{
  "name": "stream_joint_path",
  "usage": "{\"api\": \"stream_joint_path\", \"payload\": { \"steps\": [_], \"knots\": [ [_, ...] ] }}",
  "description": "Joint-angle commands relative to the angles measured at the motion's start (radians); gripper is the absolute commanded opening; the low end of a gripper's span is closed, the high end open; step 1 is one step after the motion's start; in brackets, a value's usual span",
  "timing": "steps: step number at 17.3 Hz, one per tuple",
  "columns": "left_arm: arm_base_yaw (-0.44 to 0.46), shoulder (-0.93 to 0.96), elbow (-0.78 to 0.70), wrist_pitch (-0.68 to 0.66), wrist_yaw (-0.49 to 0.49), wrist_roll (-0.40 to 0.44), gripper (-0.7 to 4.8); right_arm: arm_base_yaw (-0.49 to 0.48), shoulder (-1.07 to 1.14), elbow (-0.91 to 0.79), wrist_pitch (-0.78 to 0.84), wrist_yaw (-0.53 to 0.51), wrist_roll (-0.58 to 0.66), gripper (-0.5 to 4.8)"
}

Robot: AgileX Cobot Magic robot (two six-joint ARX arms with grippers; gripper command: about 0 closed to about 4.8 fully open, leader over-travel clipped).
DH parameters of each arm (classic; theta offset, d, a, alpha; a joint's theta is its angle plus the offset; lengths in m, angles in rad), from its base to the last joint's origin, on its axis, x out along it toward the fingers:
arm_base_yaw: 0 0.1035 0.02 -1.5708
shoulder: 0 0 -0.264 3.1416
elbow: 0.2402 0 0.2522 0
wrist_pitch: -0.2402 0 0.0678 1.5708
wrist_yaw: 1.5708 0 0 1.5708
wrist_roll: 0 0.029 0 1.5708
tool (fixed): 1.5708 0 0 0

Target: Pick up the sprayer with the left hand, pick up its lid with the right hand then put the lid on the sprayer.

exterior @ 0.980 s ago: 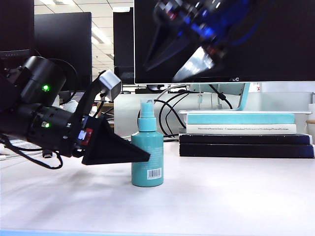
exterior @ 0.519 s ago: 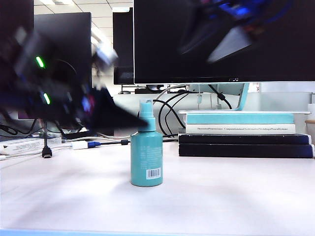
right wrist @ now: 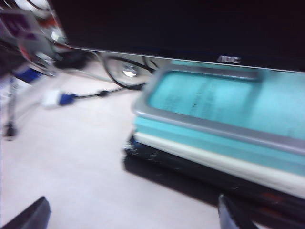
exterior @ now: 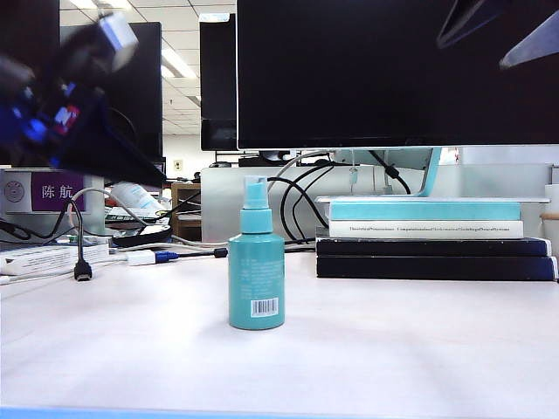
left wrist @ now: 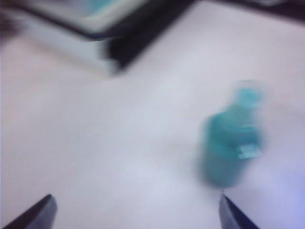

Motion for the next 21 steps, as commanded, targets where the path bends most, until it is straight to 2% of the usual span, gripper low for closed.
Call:
{"api": "stream_joint_path", "payload": {
  "steps": [1, 2, 3, 4, 5, 6, 8, 9, 10, 12, 15, 16, 18, 21],
  "knots": [
    [0.001, -0.123, -0.013, -0.028, -0.360, -0.096, 4.79, 0.012, -0.093, -0.097, 0.060, -0.002, 0.017, 4.73],
    [0.005, -0.168, -0.027, -0.027, -0.394, -0.122, 4.79, 0.011, -0.138, -0.137, 0.084, 0.019, 0.019, 3.47],
    [0.013, -0.210, -0.042, -0.027, -0.410, -0.152, 4.79, 0.011, -0.205, -0.189, 0.132, 0.054, 0.018, 1.66],
    [0.013, -0.249, -0.063, -0.016, -0.468, -0.199, 4.79, 0.011, -0.288, -0.248, 0.195, 0.073, 0.021, 1.16],
    [0.014, -0.287, -0.094, 0.016, -0.528, -0.223, 4.79, 0.011, -0.377, -0.296, 0.225, 0.130, 0.024, 0.92],
    [0.014, -0.330, -0.135, 0.076, -0.542, -0.229, 4.79, 0.011, -0.455, -0.333, 0.226, 0.185, 0.021, -0.16],
    [0.015, -0.440, -0.232, 0.226, -0.542, -0.303, 4.79, 0.010, -0.600, -0.407, 0.225, 0.310, 0.019, -0.01],
    [0.015, -0.498, -0.274, 0.256, -0.545, -0.328, 4.79, 0.010, -0.665, -0.440, 0.225, 0.342, 0.021, -0.01],
    [0.025, -0.577, -0.321, 0.262, -0.545, -0.330, 4.51, 0.010, -0.723, -0.468, 0.220, 0.341, 0.026, -0.01],
    [0.042, -0.660, -0.373, 0.271, -0.539, -0.346, 4.29, 0.010, -0.776, -0.493, 0.196, 0.342, 0.024, -0.01],
    [0.162, -0.858, -0.494, 0.291, -0.467, -0.446, 4.24, 0.010, -0.843, -0.553, 0.175, 0.341, 0.073, -0.01],
    [0.201, -0.917, -0.515, 0.268, -0.429, -0.446, 4.22, 0.011, -0.848, -0.568, 0.161, 0.318, 0.076, -0.01],
    [0.249, -0.999, -0.517, 0.180, -0.430, -0.448, 3.26, 0.011, -0.848, -0.608, 0.151, 0.267, 0.075, -0.01],
    [0.254, -1.055, -0.517, 0.106, -0.492, -0.439, 2.33, 0.011, -0.848, -0.710, 0.147, 0.175, 0.077, -0.01]
  ]
}}
